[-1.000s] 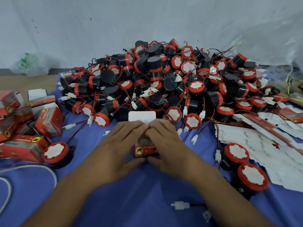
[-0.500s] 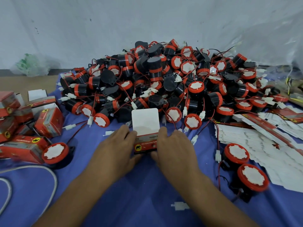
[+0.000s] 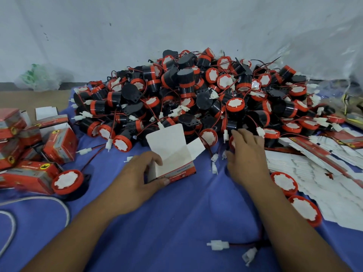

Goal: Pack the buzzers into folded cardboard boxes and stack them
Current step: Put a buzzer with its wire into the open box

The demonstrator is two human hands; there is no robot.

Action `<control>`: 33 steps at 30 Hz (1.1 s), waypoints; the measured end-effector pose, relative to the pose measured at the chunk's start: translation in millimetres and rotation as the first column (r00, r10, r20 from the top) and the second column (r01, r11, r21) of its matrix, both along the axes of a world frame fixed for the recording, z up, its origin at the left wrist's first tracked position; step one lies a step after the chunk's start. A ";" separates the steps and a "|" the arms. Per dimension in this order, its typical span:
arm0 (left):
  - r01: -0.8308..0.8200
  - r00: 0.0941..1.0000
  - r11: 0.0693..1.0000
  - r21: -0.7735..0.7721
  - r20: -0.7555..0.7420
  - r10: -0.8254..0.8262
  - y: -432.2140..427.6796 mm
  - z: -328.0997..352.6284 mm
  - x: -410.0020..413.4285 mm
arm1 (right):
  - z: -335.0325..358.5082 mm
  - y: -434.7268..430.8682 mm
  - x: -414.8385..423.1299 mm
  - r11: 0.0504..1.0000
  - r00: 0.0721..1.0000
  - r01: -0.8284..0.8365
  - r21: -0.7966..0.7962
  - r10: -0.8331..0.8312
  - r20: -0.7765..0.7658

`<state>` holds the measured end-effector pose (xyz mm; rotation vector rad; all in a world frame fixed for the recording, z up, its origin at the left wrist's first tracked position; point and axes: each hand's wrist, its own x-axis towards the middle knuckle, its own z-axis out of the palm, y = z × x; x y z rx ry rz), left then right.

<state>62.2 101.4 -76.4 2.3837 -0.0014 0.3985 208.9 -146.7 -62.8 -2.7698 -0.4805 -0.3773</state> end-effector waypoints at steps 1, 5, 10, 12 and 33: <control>-0.018 1.000 1.000 -0.002 -0.023 0.018 1.2 -0.9 -0.3 | -0.7 0.0 0.5 0.999 0.999 0.026 -0.028 -0.025 0.030; -0.029 0.999 0.999 0.013 -0.024 0.030 3.5 -3.4 0.5 | -2.9 2.1 -0.7 0.992 0.992 0.122 -0.016 -0.121 0.016; 0.013 1.000 0.999 -0.048 -0.013 -0.014 3.2 -5.3 -0.1 | -2.9 2.4 0.1 0.986 0.997 0.075 0.149 -0.076 0.003; 0.010 1.000 0.998 -0.057 -0.010 -0.011 3.6 -6.5 -0.4 | 1.5 1.5 0.5 0.957 0.998 0.049 0.287 -0.060 0.031; 0.100 0.994 0.994 -0.044 -0.036 -0.102 1.5 -0.9 -3.1 | 35.1 39.8 -63.1 0.232 0.588 -0.445 0.865 0.804 0.087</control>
